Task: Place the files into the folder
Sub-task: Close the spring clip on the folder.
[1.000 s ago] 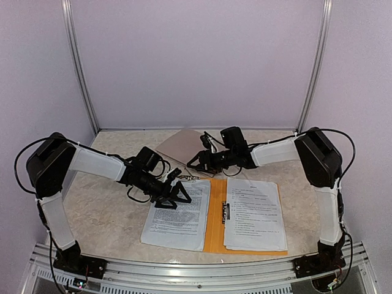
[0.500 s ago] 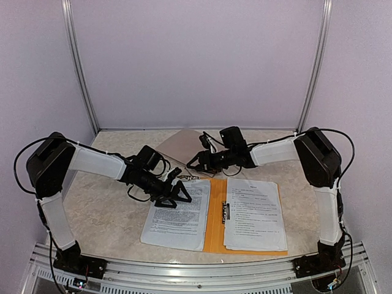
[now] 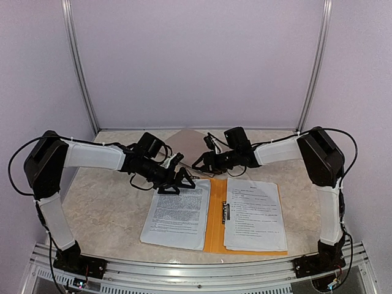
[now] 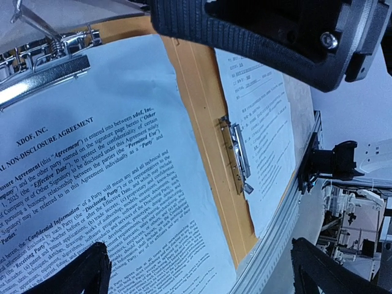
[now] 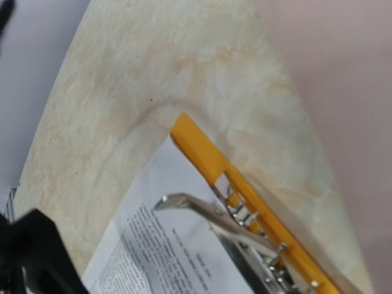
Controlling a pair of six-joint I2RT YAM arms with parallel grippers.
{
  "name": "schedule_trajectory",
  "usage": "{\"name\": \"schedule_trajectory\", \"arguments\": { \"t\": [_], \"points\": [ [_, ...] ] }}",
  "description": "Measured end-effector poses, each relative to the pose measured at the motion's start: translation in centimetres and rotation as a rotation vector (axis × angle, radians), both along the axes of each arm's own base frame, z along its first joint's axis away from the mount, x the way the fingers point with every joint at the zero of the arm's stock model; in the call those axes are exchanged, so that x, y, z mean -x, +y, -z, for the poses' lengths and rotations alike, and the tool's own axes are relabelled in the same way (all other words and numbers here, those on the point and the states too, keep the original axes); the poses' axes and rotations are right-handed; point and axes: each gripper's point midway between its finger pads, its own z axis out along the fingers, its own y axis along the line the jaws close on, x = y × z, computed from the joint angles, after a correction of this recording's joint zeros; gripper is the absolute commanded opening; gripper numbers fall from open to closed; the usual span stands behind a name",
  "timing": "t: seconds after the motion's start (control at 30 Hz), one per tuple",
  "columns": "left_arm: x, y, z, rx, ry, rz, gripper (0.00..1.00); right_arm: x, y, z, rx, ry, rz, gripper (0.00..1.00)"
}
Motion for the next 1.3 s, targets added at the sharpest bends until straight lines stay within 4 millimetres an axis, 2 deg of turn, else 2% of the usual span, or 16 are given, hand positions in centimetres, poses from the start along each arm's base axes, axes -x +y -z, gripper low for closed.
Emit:
{"name": "schedule_trajectory", "arguments": {
  "t": [0.07,0.17,0.37,0.53,0.63,0.77,0.97,1.3],
  "points": [
    [-0.4,0.2,-0.7,-0.002,-0.018,-0.014,0.98,-0.1,-0.4,-0.1,0.002,-0.002,0.007,0.59],
    [-1.6,0.6,-2.1,-0.018,-0.062,-0.052,0.91,-0.3,-1.1,-0.4,0.006,-0.011,0.021,0.59],
    [-5.5,2.3,-4.3,-0.099,-0.182,-0.152,0.8,-0.7,-2.1,-1.4,0.006,-0.039,0.038,0.58],
    [-8.6,3.4,-6.5,-0.157,-0.266,-0.224,0.6,-0.8,-2.6,-1.2,0.015,-0.042,0.046,0.58],
    [-10.3,3.5,-7.1,-0.197,-0.307,-0.249,0.52,-0.8,-3.0,-1.0,0.023,-0.041,0.05,0.58],
    [-11.9,3.6,-6.3,-0.267,-0.325,-0.257,0.48,-0.9,-3.5,-1.2,0.027,-0.048,0.056,0.58],
    [-12.6,3.6,-3.8,-0.345,-0.295,-0.229,0.46,-0.8,-3.8,-1.8,0.024,-0.062,0.056,0.58],
    [-13.5,1.9,-2.2,-0.417,-0.298,-0.165,0.42,-0.1,-4.2,-0.5,0.044,-0.038,0.052,0.57]
  ]
}}
